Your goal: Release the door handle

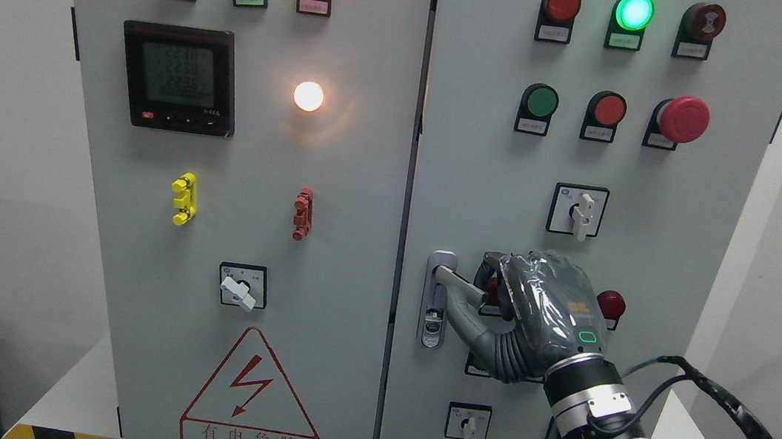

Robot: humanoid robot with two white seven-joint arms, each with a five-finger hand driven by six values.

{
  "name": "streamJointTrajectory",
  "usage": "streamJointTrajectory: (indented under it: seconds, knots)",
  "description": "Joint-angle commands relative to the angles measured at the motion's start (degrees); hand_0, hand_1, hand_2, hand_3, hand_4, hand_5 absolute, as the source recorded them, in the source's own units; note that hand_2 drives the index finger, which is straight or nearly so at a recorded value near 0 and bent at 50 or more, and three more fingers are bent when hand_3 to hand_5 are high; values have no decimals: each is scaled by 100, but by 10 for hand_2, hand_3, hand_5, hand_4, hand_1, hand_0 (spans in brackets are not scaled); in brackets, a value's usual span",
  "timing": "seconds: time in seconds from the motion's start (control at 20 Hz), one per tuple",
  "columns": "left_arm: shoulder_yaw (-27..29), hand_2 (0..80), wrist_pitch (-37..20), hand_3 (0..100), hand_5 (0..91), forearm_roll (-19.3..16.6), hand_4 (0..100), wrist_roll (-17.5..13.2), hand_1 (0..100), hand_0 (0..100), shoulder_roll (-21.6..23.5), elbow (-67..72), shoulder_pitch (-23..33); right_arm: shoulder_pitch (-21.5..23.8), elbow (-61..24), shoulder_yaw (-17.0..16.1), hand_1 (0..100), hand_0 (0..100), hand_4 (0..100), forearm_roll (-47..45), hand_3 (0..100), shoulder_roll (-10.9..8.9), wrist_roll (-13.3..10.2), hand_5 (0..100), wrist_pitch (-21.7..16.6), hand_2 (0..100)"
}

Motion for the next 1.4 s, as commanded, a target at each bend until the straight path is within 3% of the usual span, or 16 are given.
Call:
streamJointTrajectory:
  seconds: [0.0, 1.35]
  knots:
    - [-2, 0, -1, 0, 0, -3, 0, 4, 389, 120, 0, -176, 0, 0, 1, 1, 337, 535, 968, 0, 1000, 0, -5, 1000, 5, 669]
    - [6, 0, -1, 0, 0, -3, 0, 4, 389, 120, 0, -176, 0, 0, 1, -8, 345, 553, 968, 0, 1000, 44, -31, 999, 5, 700]
